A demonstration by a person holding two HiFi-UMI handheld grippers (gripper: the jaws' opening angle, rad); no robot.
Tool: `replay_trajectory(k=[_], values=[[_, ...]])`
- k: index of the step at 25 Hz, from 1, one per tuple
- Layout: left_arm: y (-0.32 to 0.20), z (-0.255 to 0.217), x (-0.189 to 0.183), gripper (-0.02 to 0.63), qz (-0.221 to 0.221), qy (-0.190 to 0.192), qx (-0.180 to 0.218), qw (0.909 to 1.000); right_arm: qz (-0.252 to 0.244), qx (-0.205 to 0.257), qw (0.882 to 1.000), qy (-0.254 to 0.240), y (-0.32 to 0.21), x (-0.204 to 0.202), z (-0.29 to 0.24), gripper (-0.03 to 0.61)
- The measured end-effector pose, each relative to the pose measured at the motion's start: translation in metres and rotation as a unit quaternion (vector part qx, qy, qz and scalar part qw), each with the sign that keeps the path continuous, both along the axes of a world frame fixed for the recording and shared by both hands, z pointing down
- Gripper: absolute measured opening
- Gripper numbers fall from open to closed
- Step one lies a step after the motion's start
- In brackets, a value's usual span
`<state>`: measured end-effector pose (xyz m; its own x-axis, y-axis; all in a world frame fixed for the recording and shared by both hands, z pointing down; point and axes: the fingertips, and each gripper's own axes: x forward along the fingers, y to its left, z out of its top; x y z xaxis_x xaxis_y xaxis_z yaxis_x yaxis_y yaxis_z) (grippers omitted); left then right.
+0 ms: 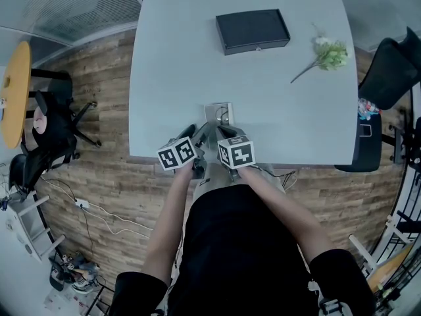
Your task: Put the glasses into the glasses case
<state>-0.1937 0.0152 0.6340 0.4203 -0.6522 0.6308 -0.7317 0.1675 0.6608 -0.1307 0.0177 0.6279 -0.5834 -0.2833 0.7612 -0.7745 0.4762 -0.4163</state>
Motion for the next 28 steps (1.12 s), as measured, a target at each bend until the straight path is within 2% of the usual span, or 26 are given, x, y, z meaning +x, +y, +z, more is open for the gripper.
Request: replay_trajectory(k=[4,6,11,16,28], values=[[0.001,-0.001,0.000,0.301,0.003,-0.004,-0.002,1.0000,-0.043,0.027,0.999,0.012,0.004,-0.008,-0.001,0.029],[0.001,-0.002,0.001,0.301,0.004,-0.006,-0.003,1.0000,-0.046,0.032,0.998,0.015,0.004,-0.006,-0.002,0.032],[-0.002,-0.006,0.003,0.301,0.014,-0.008,-0.002,0.9999,0.015,0.012,0.999,-0.027,-0.003,0.012,-0.013,0.032],[-0.003,-0.005,0.013,0.301,0.028,-0.004,-0.001,0.9996,0.089,-0.003,0.995,-0.047,-0.016,0.059,-0.021,0.018],[-0.014,-0.007,0.042,0.301,0.076,-0.005,0.003,0.9971,0.144,0.007,0.988,-0.053,-0.012,0.111,-0.032,0.017]])
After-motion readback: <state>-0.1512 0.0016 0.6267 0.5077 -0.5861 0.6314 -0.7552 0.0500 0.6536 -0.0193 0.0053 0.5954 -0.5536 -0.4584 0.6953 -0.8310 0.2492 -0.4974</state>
